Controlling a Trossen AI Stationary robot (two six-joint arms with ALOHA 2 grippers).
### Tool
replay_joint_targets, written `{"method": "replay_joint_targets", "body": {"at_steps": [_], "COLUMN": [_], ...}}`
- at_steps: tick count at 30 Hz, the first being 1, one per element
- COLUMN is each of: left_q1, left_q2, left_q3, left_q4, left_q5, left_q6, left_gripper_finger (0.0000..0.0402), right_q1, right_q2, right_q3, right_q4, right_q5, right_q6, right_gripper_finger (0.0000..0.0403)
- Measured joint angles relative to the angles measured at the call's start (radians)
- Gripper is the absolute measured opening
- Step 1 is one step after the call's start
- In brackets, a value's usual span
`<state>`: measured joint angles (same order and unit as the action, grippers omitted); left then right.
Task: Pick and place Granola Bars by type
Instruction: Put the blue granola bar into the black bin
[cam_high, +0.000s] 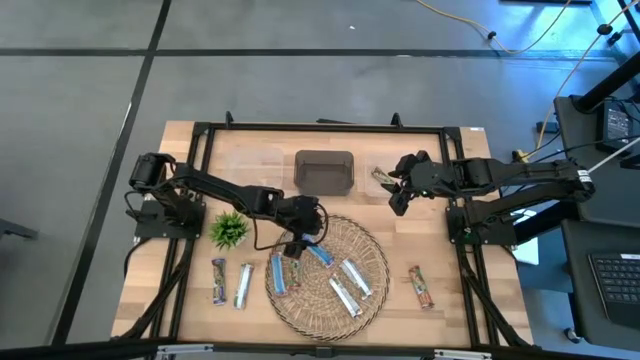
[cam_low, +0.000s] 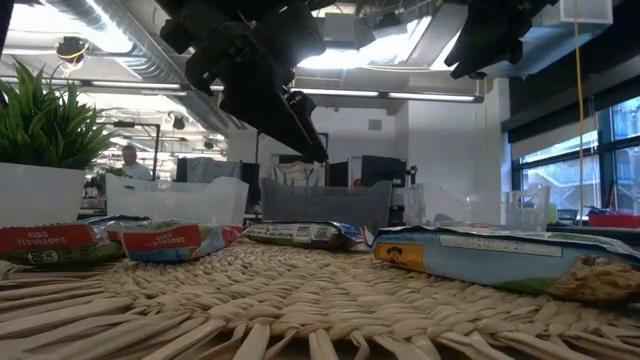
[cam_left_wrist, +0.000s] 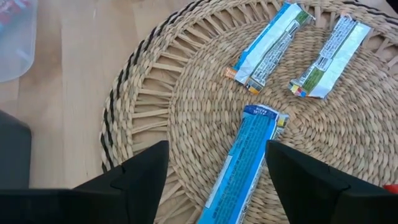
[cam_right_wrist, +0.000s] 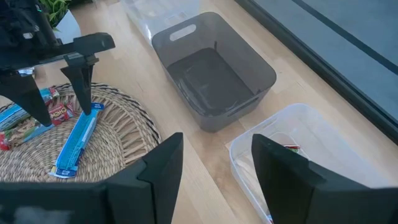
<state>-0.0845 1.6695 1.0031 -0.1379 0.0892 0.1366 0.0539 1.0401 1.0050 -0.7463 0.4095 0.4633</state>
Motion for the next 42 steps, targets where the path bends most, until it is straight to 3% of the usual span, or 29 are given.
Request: {"method": "replay_joint_targets", "body": {"at_steps": [8, 21, 34, 42], "left_q1": [0.000, -0.007, -0.008, -0.008], "left_q2": [0.041, 0.188, 0.179, 0.179], "left_q3": [0.000, -0.002, -0.001, -0.001], "left_q4": [0.002, 0.003, -0.001, 0.000], "left_q5": [0.057, 0.056, 0.023, 0.024], "left_q6": [0.025, 0.069, 0.111, 0.112], "left_gripper_finger": [0.0244, 0.0222, 0.0120, 0.0090], "right_q1": [0.000, 0.000, 0.000, 0.000], "right_q2": [0.000, 0.000, 0.000, 0.000], "right_q3": [0.000, 0.000, 0.000, 0.000], "right_q4": [0.000, 0.000, 0.000, 0.000], "right_q5": [0.000, 0.000, 0.000, 0.000], "right_q6": [0.000, 0.000, 0.000, -0.004], "right_gripper_finger": [0.0194, 0.0194, 0.0194, 0.0194]}}
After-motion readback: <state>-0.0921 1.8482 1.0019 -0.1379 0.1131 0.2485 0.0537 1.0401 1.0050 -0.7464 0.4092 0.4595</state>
